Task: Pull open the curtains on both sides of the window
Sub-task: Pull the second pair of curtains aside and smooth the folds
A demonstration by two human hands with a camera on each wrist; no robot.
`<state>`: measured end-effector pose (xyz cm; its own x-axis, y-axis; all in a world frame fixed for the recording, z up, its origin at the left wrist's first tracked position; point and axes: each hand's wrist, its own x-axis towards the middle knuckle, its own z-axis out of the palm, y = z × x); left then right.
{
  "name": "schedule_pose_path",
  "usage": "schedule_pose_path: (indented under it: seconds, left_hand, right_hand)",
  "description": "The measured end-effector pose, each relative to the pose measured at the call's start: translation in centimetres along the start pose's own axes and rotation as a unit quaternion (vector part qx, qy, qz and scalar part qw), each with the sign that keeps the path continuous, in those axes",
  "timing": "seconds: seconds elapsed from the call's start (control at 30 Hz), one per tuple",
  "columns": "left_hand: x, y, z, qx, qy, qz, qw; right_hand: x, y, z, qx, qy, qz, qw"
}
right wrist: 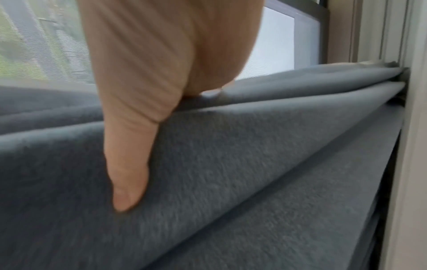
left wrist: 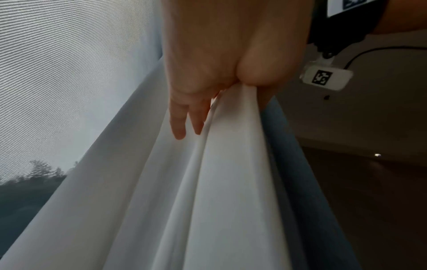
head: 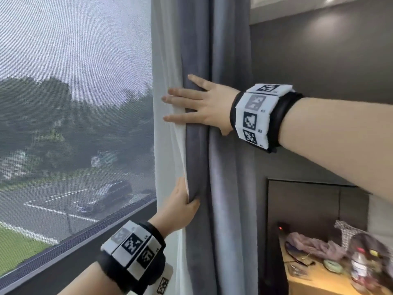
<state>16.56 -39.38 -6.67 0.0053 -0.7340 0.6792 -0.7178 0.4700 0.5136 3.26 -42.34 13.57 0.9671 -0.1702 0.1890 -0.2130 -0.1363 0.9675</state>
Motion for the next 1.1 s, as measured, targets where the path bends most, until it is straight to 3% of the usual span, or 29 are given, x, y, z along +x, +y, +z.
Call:
schedule_pose_path:
  seconds: [0.13,0.27,0.4,0.47,0.6,0.67,0.77,1.03,1.1]
  left_hand:
    - [0.2,-0.2,0.2,0.020,-0.011,0.059,0.998]
    - [0.3,-0.3,-0.4,0.011,-0.030,0.047,0.998]
    - [0.4,-0.9,-2.3,-0.010,-0.057,0.037,0.998]
    - [0.9,-1.6,-3.5,-0.021,-0.014,0.006,1.000]
    - [2.8,-3.7,-5.7,-0.025,0.168,-0.056,0.984]
    - [3.6,-4.7,-6.1,-0.037,0.194,-0.128,0.972]
    - [3.9,-5.8,-5.1,-0.076,0.138,-0.215,0.964]
    - [4.8,-5.6,1.2,-0.233,0.008,-0.243,0.941]
    - [5.5,-4.3,3.1,-0.223,-0.022,-0.247,0.943]
  right_hand:
    - [2.9,-0.6,-1.4,-0.017,-0.022,-0.002,1.000]
    - [4.0,-0.4,-2.8,-0.008,-0.086,0.005,0.996]
    - [3.2,0.4,-2.3,0.059,-0.110,0.056,0.991]
    - [2.5,0.7,-1.6,0.091,-0.098,0.081,0.988]
    - [1.5,1.5,0.2,0.133,-0.085,0.104,0.982]
    - [1.2,1.9,1.2,0.158,-0.076,0.113,0.978]
    - [0.8,2.6,2.7,0.187,-0.058,0.124,0.973]
    - [1.2,4.2,8.4,0.226,0.001,0.096,0.969]
    - [1.3,4.4,10.0,0.231,0.020,0.089,0.969]
